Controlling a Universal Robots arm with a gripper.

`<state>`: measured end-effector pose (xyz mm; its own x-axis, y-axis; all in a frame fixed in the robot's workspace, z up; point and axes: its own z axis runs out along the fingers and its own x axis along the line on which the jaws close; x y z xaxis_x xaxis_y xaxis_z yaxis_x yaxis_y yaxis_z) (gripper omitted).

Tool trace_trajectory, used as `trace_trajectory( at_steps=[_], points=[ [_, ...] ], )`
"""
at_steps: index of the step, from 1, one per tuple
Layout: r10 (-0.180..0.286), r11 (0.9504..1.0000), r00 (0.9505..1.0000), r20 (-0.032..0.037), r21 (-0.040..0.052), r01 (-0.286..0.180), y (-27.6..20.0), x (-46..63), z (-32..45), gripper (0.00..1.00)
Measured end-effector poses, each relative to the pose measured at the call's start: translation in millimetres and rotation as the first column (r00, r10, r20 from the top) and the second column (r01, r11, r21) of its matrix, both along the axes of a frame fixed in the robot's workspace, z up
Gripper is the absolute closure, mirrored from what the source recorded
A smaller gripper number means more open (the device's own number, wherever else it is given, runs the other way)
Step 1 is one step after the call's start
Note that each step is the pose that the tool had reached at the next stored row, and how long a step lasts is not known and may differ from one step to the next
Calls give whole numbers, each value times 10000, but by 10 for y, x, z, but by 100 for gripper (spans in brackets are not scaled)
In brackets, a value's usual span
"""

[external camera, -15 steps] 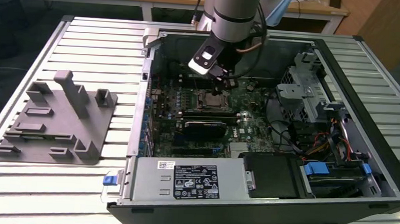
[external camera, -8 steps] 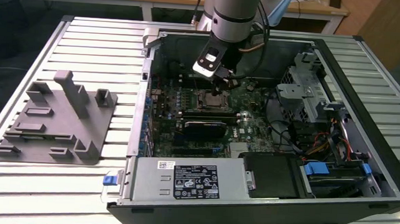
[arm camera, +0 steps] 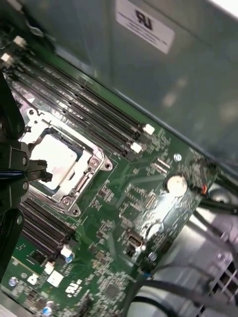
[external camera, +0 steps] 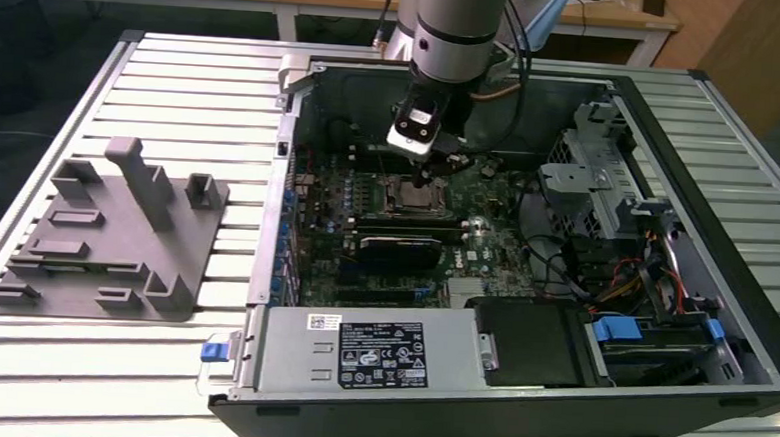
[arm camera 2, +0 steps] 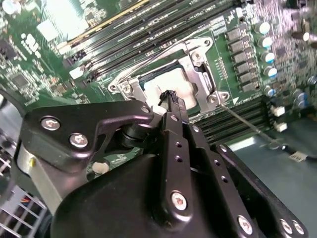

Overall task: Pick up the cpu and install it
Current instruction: 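Close the cpu cover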

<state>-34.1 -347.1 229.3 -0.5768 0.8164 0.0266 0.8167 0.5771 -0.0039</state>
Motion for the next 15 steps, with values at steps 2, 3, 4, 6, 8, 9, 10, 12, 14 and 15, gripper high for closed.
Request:
trace_trajectory(
  at_steps=[2, 3, 4, 6, 8, 9, 10, 12, 14, 15],
  points=[
    [360, 9994, 9994, -1, -1, -360, 0, 0, -1, 89],
    [555, 9985, 9985, 0, 0, -555, 0, 0, -1, 89],
    [735, 9973, 9973, 0, 0, -735, 0, 0, -2, 89],
    [1092, 9940, 9940, 0, 0, -1092, 0, 0, -3, 89],
    [1449, 9894, 9894, 0, 0, -1449, 0, 0, -4, 89],
    [1627, 9867, 9867, 0, 0, -1627, 0, 0, -4, 89],
    [1804, 9836, 9836, 0, 0, -1804, 0, 0, -5, 89],
    [2162, 9763, 9763, -1, 0, -2162, 0, 0, -6, 89],
    [2523, 9676, 9676, -1, 0, -2523, 0, 0, -7, 89],
    [2700, 9629, 9629, -1, 0, -2700, 0, 0, -7, 89]
  ],
)
